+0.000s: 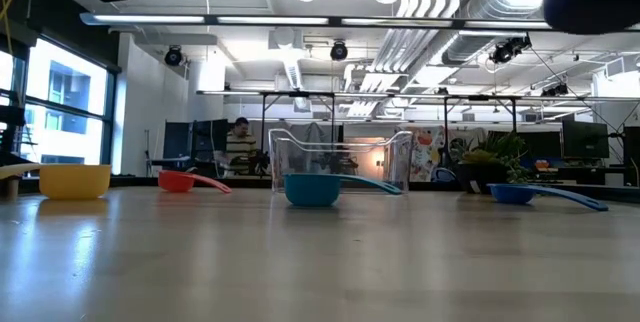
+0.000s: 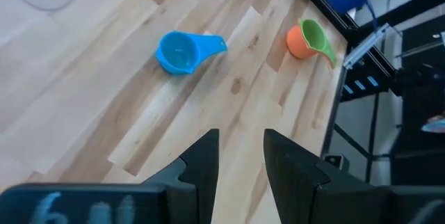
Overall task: Nest measuring cups in basket
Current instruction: Stack the dark blue measuring cup on top of the green measuring cup
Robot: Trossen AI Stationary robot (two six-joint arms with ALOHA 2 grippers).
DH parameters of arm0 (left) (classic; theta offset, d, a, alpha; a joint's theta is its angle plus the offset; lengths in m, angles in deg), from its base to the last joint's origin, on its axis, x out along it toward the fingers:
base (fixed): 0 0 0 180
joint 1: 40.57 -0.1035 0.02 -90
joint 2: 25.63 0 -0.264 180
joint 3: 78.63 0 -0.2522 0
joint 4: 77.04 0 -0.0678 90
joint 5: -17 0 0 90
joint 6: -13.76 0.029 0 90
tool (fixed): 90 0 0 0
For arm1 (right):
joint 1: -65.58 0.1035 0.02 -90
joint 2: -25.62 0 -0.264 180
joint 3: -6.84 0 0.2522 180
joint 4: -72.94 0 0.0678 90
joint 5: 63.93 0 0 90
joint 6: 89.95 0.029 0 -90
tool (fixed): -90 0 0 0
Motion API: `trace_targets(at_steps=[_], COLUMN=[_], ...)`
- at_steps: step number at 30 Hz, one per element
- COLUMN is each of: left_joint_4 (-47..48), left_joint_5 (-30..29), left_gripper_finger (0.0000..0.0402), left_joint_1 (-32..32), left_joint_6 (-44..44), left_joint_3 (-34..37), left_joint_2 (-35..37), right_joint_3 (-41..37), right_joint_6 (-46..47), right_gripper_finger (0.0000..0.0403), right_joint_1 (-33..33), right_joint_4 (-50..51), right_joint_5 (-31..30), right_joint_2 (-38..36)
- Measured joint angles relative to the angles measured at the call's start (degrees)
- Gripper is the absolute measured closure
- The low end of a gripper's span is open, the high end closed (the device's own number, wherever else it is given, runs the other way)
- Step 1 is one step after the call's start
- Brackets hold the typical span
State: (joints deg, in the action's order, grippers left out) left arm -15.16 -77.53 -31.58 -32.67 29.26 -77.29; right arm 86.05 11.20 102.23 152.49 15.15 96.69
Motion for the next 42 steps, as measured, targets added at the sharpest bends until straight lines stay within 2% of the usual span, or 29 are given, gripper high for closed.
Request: trace_targets(at_steps=[7,13,24,33,42], left_joint_4=[0.0,0.0,0.0,-1.9,-1.7], left_joint_5=[-3.9,-4.2,-4.2,-4.2,-4.2], left_gripper_finger=[0.0298,0.0298,0.0298,0.0298,0.0298], left_joint_1=[0.0,0.0,0.0,0.0,0.0], left_joint_6=[0.0,0.0,0.1,0.1,0.1], left_joint_3=[0.0,0.0,0.0,-0.1,-0.1], left_joint_2=[0.0,0.0,0.0,-0.5,-0.9], right_joint_3=[-0.8,-0.8,-0.9,-8.8,-10.1], right_joint_6=[0.6,0.7,4.5,6.9,7.0], right_gripper_finger=[0.0402,0.0402,0.0403,0.0403,0.0403], right_joint_1=[1.7,2.9,6.8,7.4,7.3], right_joint_4=[-3.6,-4.0,-2.5,-14.0,-13.4], right_joint_5=[4.8,8.0,6.4,6.2,8.0], right_joint_2=[4.5,8.8,10.2,9.5,9.4])
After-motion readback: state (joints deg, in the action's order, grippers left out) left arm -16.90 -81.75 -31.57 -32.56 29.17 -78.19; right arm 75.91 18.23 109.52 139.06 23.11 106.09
